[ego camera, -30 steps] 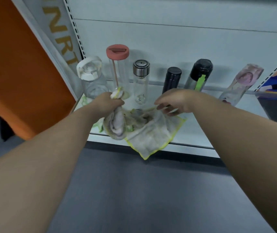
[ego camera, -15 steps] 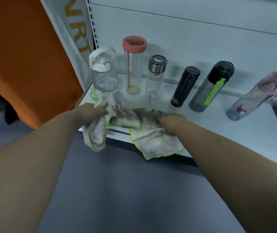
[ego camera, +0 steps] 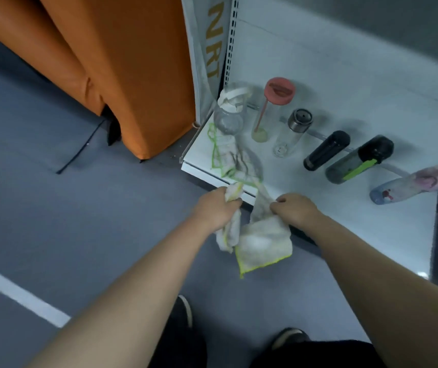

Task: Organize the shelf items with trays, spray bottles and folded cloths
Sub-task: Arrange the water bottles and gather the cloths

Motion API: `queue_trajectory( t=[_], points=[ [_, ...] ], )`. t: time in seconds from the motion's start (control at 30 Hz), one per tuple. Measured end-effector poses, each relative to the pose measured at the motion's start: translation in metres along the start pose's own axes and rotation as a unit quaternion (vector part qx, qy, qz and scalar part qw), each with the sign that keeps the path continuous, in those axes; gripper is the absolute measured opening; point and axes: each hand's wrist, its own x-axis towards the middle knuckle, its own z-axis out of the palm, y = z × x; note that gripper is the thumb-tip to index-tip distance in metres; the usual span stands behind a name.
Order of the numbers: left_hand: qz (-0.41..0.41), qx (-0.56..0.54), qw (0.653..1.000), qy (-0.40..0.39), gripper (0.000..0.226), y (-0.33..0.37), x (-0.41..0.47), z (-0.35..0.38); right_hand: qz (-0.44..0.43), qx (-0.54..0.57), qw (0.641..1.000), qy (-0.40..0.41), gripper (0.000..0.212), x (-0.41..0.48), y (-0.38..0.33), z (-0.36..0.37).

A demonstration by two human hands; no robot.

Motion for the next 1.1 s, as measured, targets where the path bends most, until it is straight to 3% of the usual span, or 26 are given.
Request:
queue_trajectory(
  t=[0.2,0.37,0.5,0.57,0.63,0.73,0.83,0.97,1.1],
  points=[
    [-0.029,-0.116,0.99,0.078,0.023,0.084,-0.104,-0.075,0.011,0.133,0.991,0.021,0.025,-0.131,-0.066,-0.072],
    [-0.009,-0.2,0.974,0.108,0.008,0.161,-0.203,-0.146,0.002,0.215,0.975,0.061,0.031,-0.239,-0.133,-0.15],
    [0.009,-0.277,0.957,0.084,0.044,0.233,-0.268,-0.207,-0.017,0.277,0.957,0.087,0.027,-0.311,-0.181,-0.226],
    [0.038,-0.289,0.953,0.085,0.048,0.272,-0.297,-0.241,-0.029,0.294,0.95,0.102,0.028,-0.348,-0.204,-0.27],
    [0.076,-0.29,0.95,0.086,0.046,0.307,-0.319,-0.269,-0.045,0.299,0.946,0.121,0.028,-0.378,-0.222,-0.308],
    [0.126,-0.285,0.946,0.094,0.021,0.35,-0.346,-0.305,-0.075,0.293,0.938,0.167,0.029,-0.416,-0.243,-0.355],
    [0.172,-0.281,0.94,0.085,0.01,0.384,-0.366,-0.335,-0.09,0.324,0.915,0.221,0.028,-0.452,-0.252,-0.386],
    [0.233,-0.289,0.924,0.09,0.012,0.431,-0.39,-0.368,-0.125,0.399,0.874,0.249,0.028,-0.492,-0.259,-0.418],
    [0.27,-0.306,0.908,0.09,0.011,0.479,-0.404,-0.387,-0.162,0.508,0.806,0.256,0.025,-0.515,-0.263,-0.452]
  ],
)
